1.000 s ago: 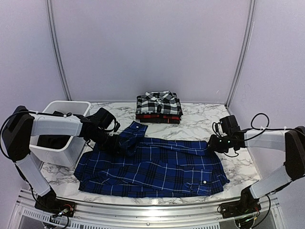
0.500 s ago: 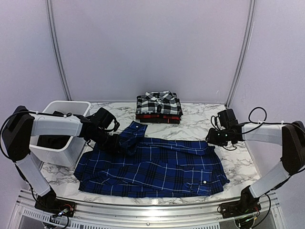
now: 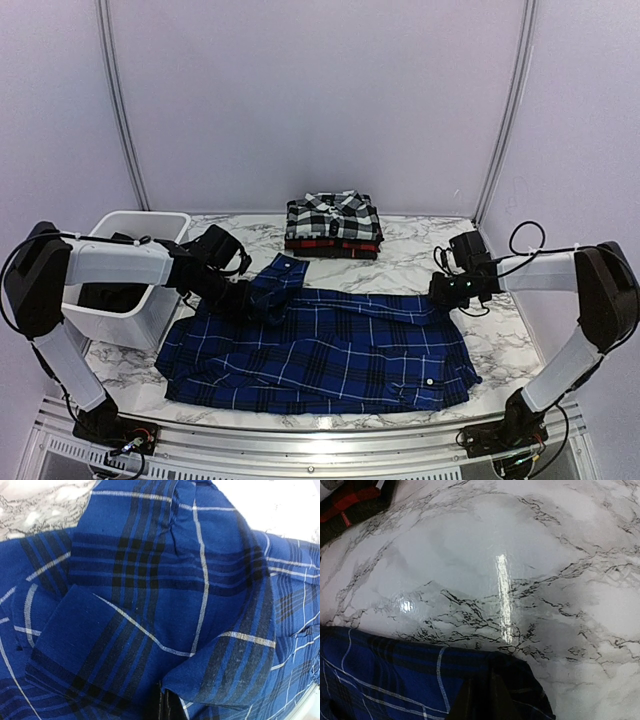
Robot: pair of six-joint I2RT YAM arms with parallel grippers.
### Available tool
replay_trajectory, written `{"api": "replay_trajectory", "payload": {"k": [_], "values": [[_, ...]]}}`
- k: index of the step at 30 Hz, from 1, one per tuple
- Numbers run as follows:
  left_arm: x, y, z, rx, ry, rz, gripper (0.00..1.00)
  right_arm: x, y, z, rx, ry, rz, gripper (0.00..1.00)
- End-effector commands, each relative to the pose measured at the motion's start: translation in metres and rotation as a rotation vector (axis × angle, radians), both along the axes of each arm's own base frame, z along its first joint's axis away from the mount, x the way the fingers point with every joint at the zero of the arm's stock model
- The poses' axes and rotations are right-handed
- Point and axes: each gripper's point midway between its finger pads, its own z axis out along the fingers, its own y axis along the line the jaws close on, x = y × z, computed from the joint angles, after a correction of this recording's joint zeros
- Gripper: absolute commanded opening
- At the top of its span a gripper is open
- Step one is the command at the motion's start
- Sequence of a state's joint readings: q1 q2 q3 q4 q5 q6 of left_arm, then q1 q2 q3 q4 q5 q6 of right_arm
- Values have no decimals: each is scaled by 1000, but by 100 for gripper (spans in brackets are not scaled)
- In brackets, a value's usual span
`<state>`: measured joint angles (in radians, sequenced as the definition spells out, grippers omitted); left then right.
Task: Fold and stack the long sleeve shirts
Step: Fold the 1/3-folded shirt at the center of the board.
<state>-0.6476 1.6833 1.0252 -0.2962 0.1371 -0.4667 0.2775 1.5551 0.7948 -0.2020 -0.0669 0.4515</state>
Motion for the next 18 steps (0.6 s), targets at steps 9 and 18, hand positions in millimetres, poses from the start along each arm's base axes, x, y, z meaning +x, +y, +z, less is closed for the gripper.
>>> {"api": "replay_trajectory", "payload": {"k": [9, 18], "values": [[76, -10, 82, -15, -259, 90, 0, 53, -5, 55, -4, -154, -40, 0], [147, -6, 121, -2, -390, 123, 0, 86, -32, 55, 5, -187, -94, 0]]}}
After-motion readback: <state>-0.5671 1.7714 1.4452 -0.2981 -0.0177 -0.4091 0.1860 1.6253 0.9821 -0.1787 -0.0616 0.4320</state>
